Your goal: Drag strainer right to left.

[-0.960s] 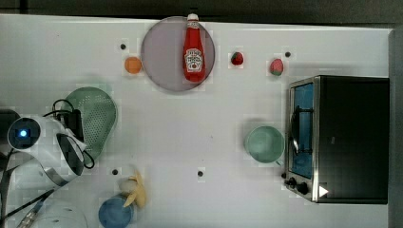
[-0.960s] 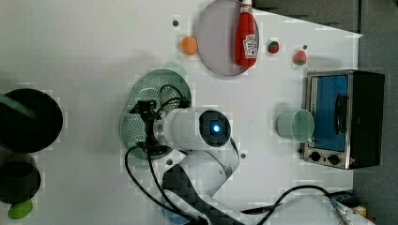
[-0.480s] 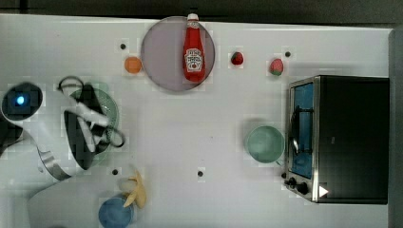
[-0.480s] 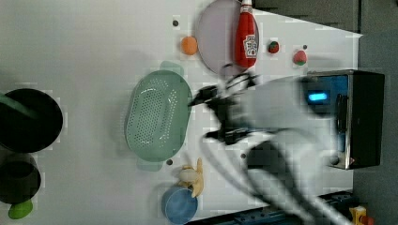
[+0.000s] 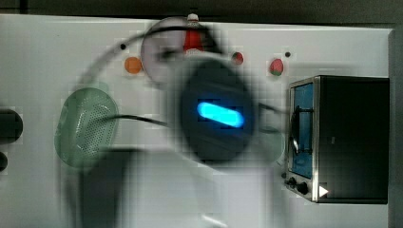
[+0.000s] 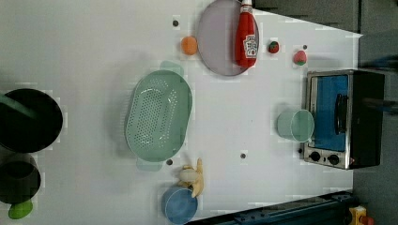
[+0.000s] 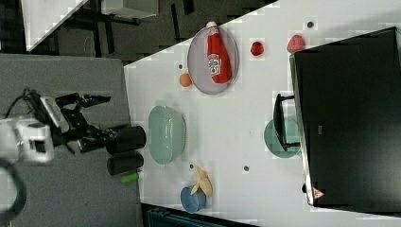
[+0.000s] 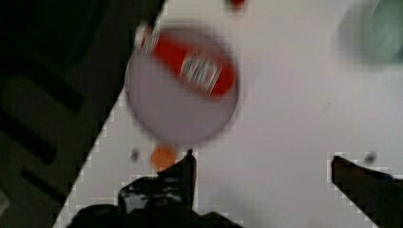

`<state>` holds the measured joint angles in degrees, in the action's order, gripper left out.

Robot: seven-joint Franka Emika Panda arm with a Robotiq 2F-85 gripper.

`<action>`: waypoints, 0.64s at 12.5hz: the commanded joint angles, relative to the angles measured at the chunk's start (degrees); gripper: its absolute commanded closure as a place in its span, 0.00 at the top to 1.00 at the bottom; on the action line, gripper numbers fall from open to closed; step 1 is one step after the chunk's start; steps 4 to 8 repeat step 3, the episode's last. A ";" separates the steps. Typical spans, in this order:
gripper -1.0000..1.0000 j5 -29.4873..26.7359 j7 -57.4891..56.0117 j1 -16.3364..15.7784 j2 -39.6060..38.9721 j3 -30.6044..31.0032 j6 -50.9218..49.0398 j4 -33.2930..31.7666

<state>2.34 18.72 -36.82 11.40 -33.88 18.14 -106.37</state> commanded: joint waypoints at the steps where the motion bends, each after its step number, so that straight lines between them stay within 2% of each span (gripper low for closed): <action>1: 1.00 6.67 -12.42 2.83 0.24 -2.92 -6.80 -3.24; 3: 1.00 7.30 -12.85 2.86 3.07 -3.21 -8.27 -3.55; 8: 1.00 7.30 -12.85 2.86 3.07 -3.21 -8.27 -3.55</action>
